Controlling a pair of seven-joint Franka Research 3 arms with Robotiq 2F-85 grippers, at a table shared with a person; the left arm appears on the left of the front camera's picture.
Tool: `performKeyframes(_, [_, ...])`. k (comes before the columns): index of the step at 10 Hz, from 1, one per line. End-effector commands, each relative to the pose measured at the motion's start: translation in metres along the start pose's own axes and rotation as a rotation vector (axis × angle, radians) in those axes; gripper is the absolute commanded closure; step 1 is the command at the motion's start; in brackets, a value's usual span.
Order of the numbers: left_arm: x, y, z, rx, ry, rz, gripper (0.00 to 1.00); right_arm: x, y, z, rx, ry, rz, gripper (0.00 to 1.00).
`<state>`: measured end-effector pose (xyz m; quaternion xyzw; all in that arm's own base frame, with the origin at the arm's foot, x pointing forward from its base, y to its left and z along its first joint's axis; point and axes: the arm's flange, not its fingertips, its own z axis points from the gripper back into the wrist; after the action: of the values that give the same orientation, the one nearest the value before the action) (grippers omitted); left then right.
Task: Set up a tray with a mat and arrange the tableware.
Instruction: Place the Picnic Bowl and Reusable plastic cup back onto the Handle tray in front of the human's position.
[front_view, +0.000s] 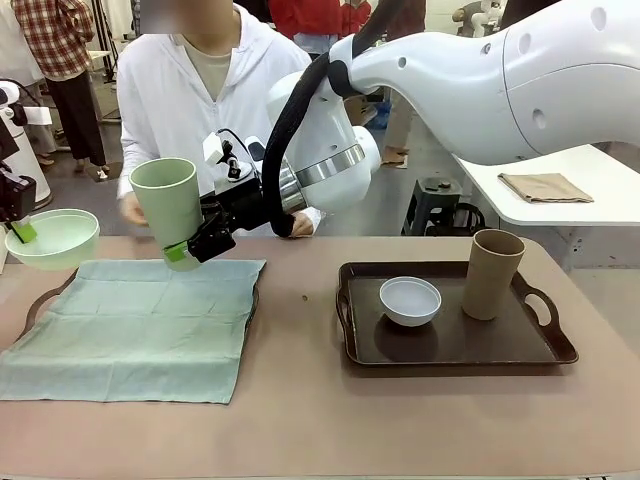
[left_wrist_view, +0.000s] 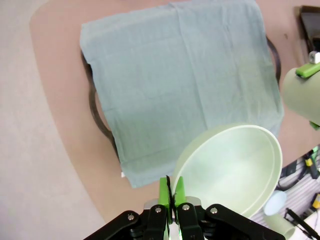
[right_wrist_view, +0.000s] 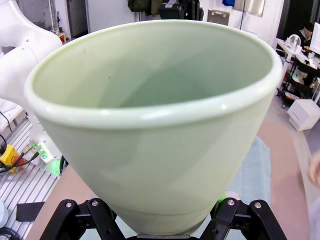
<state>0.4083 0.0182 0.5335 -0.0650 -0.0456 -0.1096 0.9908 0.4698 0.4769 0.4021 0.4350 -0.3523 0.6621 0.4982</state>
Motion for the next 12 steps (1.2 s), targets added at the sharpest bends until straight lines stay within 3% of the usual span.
performKeyframes(1, [0.001,0.000,0.001,0.004,-0.004,-0.001,1.00,0.001,0.000,0.000,0.009,-0.002,0.007,0.33])
performKeyframes(2, [0.001,0.000,0.001,0.004,-0.004,-0.001,1.00,0.001,0.000,0.000,0.009,-0.002,0.007,0.33])
performKeyframes(3, [0.000,0.000,0.000,0.000,0.000,0.000,0.96,0.000,0.000,0.000,0.000,0.000,0.000,0.20])
performKeyframes(8, [0.038,0.031,-0.078,-0.018,0.029,0.032,0.96,-0.081,-0.037,-0.034,0.071,-0.049,-0.076,0.20])
performKeyframes(12, [0.053,0.035,-0.127,-0.023,0.072,0.041,0.96,-0.112,-0.046,-0.056,0.083,-0.077,-0.068,0.20])
